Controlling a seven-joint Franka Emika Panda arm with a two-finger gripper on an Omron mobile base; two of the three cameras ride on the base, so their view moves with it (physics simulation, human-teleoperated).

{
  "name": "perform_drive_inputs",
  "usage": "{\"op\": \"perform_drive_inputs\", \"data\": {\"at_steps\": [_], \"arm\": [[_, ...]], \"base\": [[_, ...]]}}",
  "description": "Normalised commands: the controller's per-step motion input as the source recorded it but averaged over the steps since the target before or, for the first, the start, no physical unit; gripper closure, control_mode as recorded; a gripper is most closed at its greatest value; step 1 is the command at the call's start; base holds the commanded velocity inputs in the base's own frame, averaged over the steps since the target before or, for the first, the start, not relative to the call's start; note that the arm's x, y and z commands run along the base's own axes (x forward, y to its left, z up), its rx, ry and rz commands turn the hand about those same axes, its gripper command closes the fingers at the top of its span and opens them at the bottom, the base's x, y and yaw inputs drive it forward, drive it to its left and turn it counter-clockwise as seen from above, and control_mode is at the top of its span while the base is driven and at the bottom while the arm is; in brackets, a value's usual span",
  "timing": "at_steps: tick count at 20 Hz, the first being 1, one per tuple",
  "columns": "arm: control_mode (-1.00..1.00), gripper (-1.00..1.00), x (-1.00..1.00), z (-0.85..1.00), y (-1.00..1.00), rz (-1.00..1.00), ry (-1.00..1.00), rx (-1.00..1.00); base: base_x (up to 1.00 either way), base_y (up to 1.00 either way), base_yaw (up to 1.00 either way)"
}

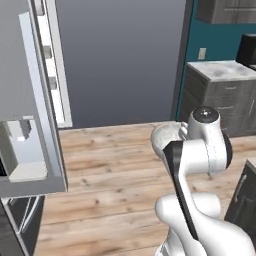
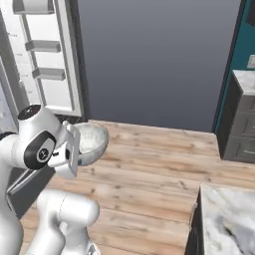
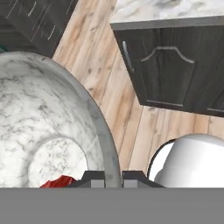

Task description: Place one of the steaks on the plate and the other in the bowl. Then place the bowl in the fridge.

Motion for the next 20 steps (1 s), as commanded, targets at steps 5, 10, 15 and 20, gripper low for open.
{"op": "perform_drive_inputs", "data": {"at_steps": [5,10,15,20], "arm": [[1.00,1.00,0.00,0.00,0.00,0.00,0.00,0.00],[1.00,1.00,0.00,0.00,0.00,0.00,0.00,0.00],[1.00,1.00,0.00,0.00,0.00,0.00,0.00,0.00],[1.00,1.00,0.00,0.00,0.00,0.00,0.00,0.00]], "base": [[1.00,-0.03,-0.03],[1.00,-0.10,0.00],[1.00,-0.29,0.00],[1.00,-0.41,0.01]]}}
